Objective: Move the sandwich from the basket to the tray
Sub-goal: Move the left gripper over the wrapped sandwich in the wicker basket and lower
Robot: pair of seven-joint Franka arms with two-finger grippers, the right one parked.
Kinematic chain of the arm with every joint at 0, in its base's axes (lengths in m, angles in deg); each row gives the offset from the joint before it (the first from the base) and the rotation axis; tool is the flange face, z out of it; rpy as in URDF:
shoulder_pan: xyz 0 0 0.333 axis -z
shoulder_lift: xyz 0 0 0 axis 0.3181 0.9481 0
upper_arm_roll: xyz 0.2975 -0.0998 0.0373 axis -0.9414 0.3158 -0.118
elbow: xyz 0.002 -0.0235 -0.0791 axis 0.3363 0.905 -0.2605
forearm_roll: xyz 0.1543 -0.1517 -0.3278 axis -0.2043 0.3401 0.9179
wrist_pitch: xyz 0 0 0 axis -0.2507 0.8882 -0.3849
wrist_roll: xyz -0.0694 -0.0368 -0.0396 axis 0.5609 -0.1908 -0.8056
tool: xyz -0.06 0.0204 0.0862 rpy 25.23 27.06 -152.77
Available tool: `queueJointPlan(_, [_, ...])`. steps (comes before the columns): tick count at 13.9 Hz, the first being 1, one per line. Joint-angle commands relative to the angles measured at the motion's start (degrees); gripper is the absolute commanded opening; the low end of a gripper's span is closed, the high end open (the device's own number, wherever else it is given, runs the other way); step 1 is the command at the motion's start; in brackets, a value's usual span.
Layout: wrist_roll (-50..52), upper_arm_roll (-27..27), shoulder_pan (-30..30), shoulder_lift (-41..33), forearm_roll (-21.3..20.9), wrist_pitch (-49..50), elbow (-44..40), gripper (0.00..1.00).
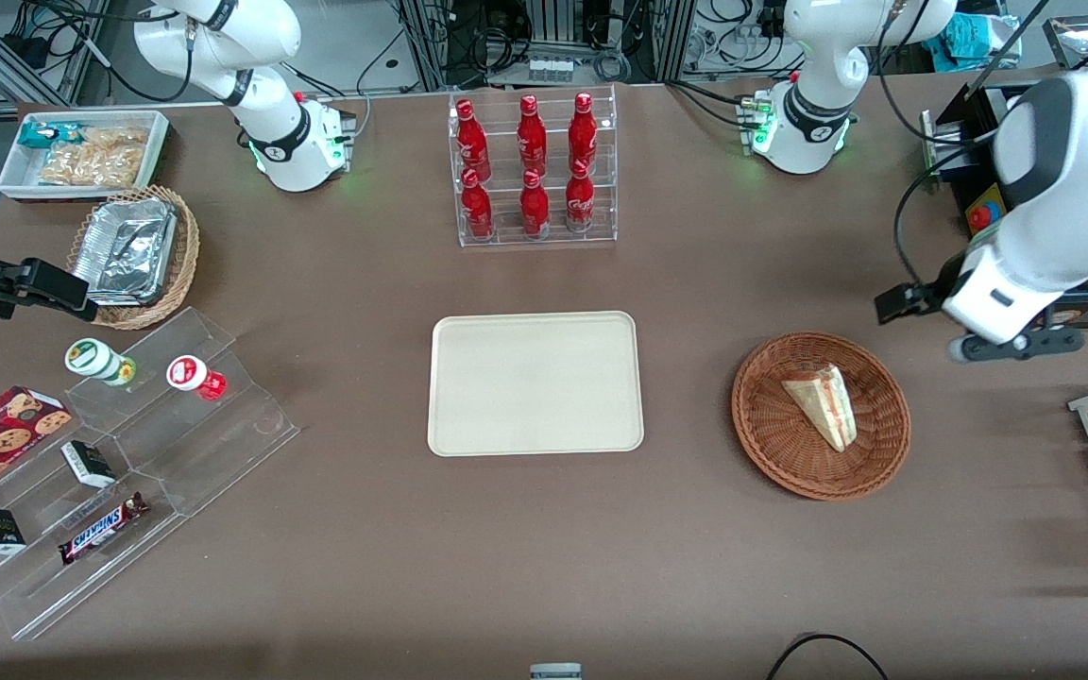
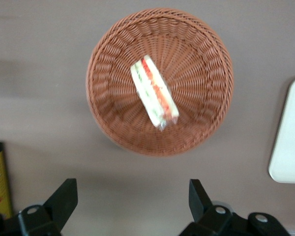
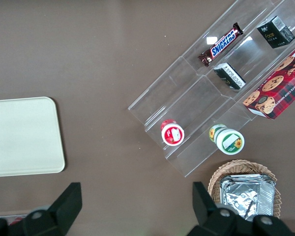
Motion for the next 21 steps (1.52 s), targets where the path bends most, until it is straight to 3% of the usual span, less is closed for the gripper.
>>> queueJointPlan(1, [-0.6,-0.2,0.5,-0.7,0.4,-12.7,10.2,1.0])
queueJointPlan(4, [2.5,-0.2,0.6,1.9,0.8,-26.9,16.8,1.0])
queueJointPlan(8, [24.6,-0.1,2.5,6.1,0.8,-31.1,16.2,1.0])
queueJointPlan(11, [35.6,-0.1,3.0,8.2,0.9,-31.2,14.4,1.0])
queueJointPlan(18, [38.1,-0.1,2.9,14.2,0.9,-36.1,13.6,1.0])
queueJointPlan(19, [38.1,-0.1,2.9,14.8,0.9,-36.2,13.5,0.95])
queueJointPlan(20, [38.1,-0.1,3.0,14.9,0.9,-36.2,14.0,0.77])
queueJointPlan(21, [37.8,-0.1,3.0,14.9,0.8,-35.5,14.1,0.53])
